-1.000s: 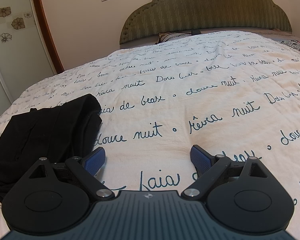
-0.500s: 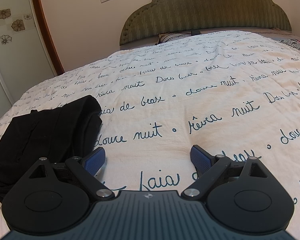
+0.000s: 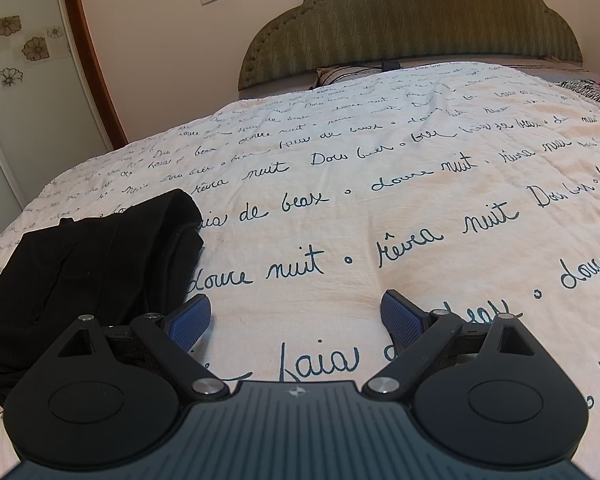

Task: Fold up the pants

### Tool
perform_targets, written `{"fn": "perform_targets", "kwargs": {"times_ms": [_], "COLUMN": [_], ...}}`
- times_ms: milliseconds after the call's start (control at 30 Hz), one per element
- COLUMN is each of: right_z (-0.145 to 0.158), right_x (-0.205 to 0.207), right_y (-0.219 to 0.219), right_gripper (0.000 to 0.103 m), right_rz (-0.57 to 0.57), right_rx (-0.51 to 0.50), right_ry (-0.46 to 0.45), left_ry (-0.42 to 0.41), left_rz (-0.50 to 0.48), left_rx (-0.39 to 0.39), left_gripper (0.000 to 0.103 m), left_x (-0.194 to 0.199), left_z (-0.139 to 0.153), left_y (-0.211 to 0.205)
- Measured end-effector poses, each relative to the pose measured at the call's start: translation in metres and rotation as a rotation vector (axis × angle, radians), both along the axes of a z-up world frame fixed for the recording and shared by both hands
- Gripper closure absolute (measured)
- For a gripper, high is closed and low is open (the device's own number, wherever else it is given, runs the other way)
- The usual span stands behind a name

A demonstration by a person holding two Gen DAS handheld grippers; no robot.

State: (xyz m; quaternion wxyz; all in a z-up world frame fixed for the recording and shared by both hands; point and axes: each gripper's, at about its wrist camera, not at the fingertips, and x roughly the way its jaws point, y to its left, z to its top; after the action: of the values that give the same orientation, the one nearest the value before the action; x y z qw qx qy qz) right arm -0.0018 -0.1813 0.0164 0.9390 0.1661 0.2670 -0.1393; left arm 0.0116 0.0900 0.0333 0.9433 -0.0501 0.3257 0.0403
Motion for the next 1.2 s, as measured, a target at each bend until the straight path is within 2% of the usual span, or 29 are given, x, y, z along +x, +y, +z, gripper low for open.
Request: {"fn": "perform_targets", "kwargs": {"times_ms": [233,433,567,800,967,1100,1200], "right_z": [0.000,0.000,0.000,-0.001,0.000,0.000,0.001], "right_x": [0.001,0.005,0.010,0.018,0.017,0.017,0.017], "right_y": [0.001,0.007,0.013,0.019,0.020,0.021,0.024], "right_gripper": [0.010,0.010,0.009,0.004,0.003,0.002,0.002], "right_rz": [-0.001,0.002,0.005,0.015,0.012,0.007,-0.001], "right_rx": [-0.008,-0.044,-0.090,-0.134,-0.141,-0.151,-0.163], "right_ry": [0.006,0.038,0.074,0.116,0.122,0.127,0.131], "left_ry": [0.004,-0.029,0.058,0.032,0.064,0.077,0.041], "left_rz": [-0.003,0.005,0.014,0.015,0.001,-0.022,-0.060], "left_rx": [0.017,0.053,0.078,0.051,0.103,0.093,0.109], "left_gripper": [0.001,0.001,0.000,0.000,0.000,0.000,0.000], "left_x": [0.007,0.041,0.067,0.058,0.064,0.066,0.063], "left_z": [0.000,0.009,-0.016,-0.014,-0.013,-0.013,-0.015], "left_y": [-0.001,0.001,0.000,0.005,-0.001,0.004,0.005]}}
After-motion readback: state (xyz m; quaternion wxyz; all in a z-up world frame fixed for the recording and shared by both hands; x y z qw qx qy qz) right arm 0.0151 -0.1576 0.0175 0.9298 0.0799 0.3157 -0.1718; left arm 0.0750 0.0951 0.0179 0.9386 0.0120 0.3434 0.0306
